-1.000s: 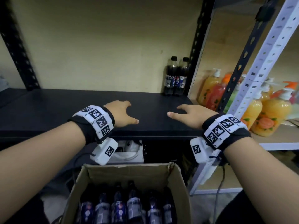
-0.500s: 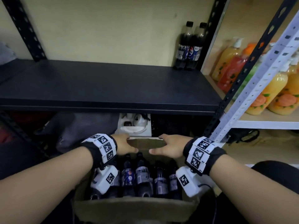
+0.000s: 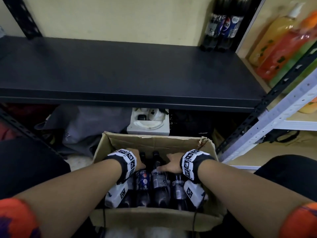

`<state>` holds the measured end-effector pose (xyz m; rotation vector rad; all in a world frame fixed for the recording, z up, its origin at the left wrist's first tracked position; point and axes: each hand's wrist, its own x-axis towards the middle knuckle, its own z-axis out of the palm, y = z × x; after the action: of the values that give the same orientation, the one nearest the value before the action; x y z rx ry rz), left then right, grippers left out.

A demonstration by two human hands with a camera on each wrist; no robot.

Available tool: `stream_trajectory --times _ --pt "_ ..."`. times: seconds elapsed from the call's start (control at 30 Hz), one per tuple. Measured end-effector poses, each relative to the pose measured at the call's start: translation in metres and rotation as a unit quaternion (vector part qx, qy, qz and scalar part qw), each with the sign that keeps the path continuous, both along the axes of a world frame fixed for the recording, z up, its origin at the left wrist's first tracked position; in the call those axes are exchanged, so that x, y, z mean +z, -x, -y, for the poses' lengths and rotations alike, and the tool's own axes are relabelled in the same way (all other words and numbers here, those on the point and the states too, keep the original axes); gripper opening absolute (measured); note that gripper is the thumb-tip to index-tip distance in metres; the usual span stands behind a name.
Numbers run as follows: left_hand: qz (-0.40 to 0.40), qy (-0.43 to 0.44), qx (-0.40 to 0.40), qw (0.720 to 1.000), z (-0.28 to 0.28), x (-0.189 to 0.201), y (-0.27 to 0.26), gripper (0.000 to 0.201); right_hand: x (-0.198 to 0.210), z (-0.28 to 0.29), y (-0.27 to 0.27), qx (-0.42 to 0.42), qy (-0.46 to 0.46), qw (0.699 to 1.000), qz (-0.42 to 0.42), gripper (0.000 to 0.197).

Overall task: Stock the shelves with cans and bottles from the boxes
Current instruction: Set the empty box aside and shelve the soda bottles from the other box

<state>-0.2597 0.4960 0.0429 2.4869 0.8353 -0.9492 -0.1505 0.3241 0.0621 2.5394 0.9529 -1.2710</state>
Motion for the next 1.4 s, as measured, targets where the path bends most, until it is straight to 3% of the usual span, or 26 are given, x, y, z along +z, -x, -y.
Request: stream_trajectory --times 0.33,0.43,0.6,0.8,0.9,1.03,1.2,1.33,1.4 --pt "0.002 0.011 0.0 1.0 -0.003 -0.019 -0.016 0.047 -0.052 -0.027 -0.002 -0.003 -0.036 0.999 -0.037 0.089" --pt "0.009 0.026 0.015 1.0 0.0 -0.02 -0.018 0.055 -0.061 -0.025 -0.005 -0.032 -0.064 0.996 -0.047 0.08" --pt "-0.006 0.045 0.04 0.998 0.001 -0.03 -0.022 0.076 -0.067 -0.027 -0.008 -0.08 -0.074 0.992 -0.065 0.083" --pt "-0.025 0.076 0.092 0.993 -0.004 -0.031 -0.029 0.088 -0.065 -0.031 -0.007 -0.142 -0.079 0.982 -0.099 0.103" --pt "-0.023 0.104 0.109 0.988 -0.007 -0.034 -0.029 0.089 -0.062 -0.024 -0.007 -0.194 -0.126 0.963 -0.139 0.084" --pt "0.004 0.147 0.109 0.983 0.0 -0.027 -0.023 0.064 -0.056 -0.014 -0.003 -0.275 -0.185 0.927 -0.174 0.058" --pt "0.048 0.209 0.124 0.969 0.007 -0.025 -0.014 0.087 -0.045 -0.007 -0.002 -0.301 -0.243 0.907 -0.166 0.054" --pt "0.078 0.257 0.118 0.956 0.009 -0.013 -0.012 0.083 -0.028 0.002 -0.009 -0.285 -0.287 0.904 -0.14 0.05" --pt "0.128 0.256 0.107 0.952 0.004 -0.007 -0.01 0.096 -0.019 0.009 -0.011 -0.276 -0.306 0.901 -0.137 0.051"
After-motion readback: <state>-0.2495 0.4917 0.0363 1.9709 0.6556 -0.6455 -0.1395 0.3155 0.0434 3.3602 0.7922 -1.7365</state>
